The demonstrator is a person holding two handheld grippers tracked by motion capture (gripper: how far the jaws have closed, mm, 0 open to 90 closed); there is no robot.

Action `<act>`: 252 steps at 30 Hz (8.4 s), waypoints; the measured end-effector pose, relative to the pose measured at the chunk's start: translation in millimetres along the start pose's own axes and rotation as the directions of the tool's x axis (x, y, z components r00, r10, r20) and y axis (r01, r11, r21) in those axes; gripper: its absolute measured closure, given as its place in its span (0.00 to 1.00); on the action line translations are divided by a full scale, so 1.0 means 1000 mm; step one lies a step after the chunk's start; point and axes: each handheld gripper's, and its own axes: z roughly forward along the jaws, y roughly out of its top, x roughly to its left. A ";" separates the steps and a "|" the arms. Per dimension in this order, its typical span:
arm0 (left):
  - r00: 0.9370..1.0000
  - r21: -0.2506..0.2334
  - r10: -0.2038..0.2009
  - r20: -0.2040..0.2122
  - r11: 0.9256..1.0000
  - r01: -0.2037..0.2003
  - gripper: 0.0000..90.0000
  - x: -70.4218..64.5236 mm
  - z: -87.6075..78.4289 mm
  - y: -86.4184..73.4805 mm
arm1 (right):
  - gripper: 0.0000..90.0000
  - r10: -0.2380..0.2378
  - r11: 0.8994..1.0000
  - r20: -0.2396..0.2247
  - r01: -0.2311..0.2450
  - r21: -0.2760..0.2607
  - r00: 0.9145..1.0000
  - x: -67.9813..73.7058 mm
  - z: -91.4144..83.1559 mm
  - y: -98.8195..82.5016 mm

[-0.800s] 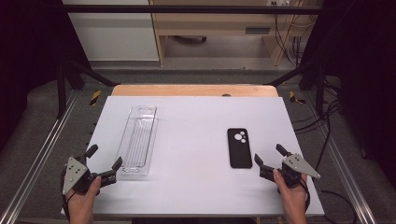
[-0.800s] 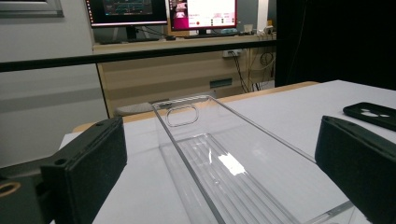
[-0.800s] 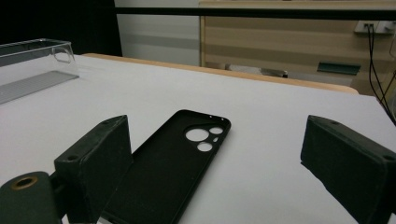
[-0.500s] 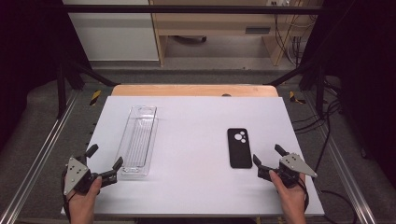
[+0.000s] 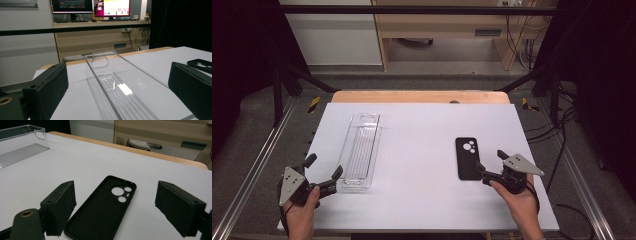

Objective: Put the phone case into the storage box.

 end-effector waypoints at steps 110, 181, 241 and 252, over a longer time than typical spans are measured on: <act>0.999 0.031 0.041 -0.009 0.999 -0.041 0.02 0.005 0.006 -0.006 | 0.87 0.238 0.708 0.104 -0.246 0.662 0.966 -0.028 0.093 0.010; 0.995 0.110 0.027 -0.095 0.994 -0.017 0.02 -0.019 -0.001 0.061 | 0.98 0.163 0.987 0.180 -0.158 -0.041 0.970 0.034 0.047 0.038; 0.996 0.142 0.008 0.094 0.990 -0.021 0.03 -0.149 0.134 0.117 | 0.98 0.047 0.981 0.177 -0.012 -0.194 0.983 0.081 0.057 0.065; 0.994 0.145 0.018 0.107 0.989 -0.033 0.03 -0.159 0.137 0.122 | 0.98 0.021 0.980 0.162 0.012 -0.199 0.987 0.093 0.057 0.064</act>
